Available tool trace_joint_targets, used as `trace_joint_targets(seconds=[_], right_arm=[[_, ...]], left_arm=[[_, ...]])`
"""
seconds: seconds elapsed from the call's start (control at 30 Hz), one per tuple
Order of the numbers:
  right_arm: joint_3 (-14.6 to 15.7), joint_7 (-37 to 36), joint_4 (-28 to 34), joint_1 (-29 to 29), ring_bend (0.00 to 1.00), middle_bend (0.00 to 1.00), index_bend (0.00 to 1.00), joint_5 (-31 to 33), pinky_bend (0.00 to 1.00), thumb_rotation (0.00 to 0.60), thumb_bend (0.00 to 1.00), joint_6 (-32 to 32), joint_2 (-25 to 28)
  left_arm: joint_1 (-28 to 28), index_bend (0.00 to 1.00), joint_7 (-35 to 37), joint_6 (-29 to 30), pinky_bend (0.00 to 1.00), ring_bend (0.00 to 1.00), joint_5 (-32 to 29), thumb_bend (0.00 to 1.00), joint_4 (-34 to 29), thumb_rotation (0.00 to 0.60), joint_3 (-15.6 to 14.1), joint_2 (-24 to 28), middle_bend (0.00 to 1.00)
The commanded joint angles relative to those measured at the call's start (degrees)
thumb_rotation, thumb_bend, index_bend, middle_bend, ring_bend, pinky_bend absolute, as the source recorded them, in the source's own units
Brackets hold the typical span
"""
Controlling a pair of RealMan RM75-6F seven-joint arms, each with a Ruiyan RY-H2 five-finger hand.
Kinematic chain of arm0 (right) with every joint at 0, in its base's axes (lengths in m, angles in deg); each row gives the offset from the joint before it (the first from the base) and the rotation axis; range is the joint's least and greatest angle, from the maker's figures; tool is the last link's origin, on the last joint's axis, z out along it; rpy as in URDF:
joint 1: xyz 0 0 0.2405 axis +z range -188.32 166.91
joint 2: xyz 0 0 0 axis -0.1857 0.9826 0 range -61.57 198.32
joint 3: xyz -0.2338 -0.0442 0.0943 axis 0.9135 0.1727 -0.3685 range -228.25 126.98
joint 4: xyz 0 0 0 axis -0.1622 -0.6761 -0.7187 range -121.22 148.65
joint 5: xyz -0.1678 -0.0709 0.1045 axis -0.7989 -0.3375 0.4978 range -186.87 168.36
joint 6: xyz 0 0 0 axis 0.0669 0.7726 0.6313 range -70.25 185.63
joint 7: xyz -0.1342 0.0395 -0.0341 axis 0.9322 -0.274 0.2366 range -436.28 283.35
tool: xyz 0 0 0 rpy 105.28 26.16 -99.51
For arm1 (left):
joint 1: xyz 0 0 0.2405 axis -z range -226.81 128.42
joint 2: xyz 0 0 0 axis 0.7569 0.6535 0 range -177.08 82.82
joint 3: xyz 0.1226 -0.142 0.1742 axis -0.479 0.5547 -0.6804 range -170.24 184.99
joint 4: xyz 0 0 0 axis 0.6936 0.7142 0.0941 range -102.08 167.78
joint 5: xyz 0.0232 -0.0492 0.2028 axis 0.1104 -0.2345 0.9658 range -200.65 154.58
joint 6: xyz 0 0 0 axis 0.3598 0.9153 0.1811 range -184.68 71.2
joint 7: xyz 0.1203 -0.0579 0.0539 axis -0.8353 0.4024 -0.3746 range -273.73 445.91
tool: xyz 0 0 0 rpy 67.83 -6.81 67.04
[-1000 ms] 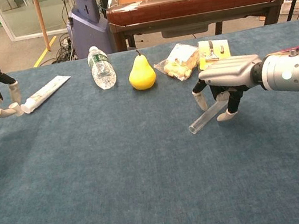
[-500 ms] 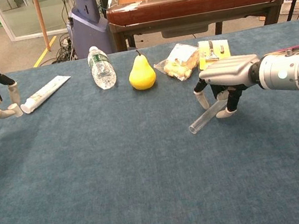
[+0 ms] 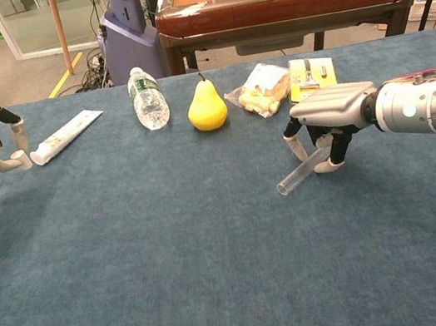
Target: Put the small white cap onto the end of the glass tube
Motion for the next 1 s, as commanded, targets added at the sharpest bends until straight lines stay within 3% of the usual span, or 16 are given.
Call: trace_joint_targets(seconds=[0.03, 0.3, 0.6, 1.0], right_arm=[[-0.06, -0.26, 0.04, -0.02, 1.00, 1.00, 0.59, -0.11, 1.00, 0.600, 0.37, 0.35, -0.03], [-1.79, -4.13, 2.96, -0.70, 1.00, 1.00, 0.77, -0.95, 1.00, 0.600, 0.45, 4.14, 1.46], [-6.21, -8.71, 7.43, -0.28, 1.00, 1.00, 0.81, 0.69, 1.00, 0.600, 0.47, 7.41, 2.21], [-11.37, -16.14, 8.30, 1.97, 1.00, 1.00, 0.83, 3.27, 1.00, 0.600, 0.49, 8.46, -0.64]], left_arm=[[0.03, 0.54, 0.06, 0.06, 1.00, 1.00, 0.07, 0.35, 0.00, 0.600, 0.12, 0.06, 1.00], [0.24, 0.54, 1.59, -0.22, 1.00, 1.00, 0.15, 0.35, -1.28, 0.600, 1.42, 1.57, 1.00], [1.25, 0.54, 6.01, -0.74, 1.00, 1.00, 0.23, 0.35, -7.71, 0.600, 5.58, 6.46, 1.00], [2.03, 0.54, 12.46, 3.05, 1.00, 1.00, 2.65, 0.36, -14.03, 0.600, 10.96, 8.93, 1.00]])
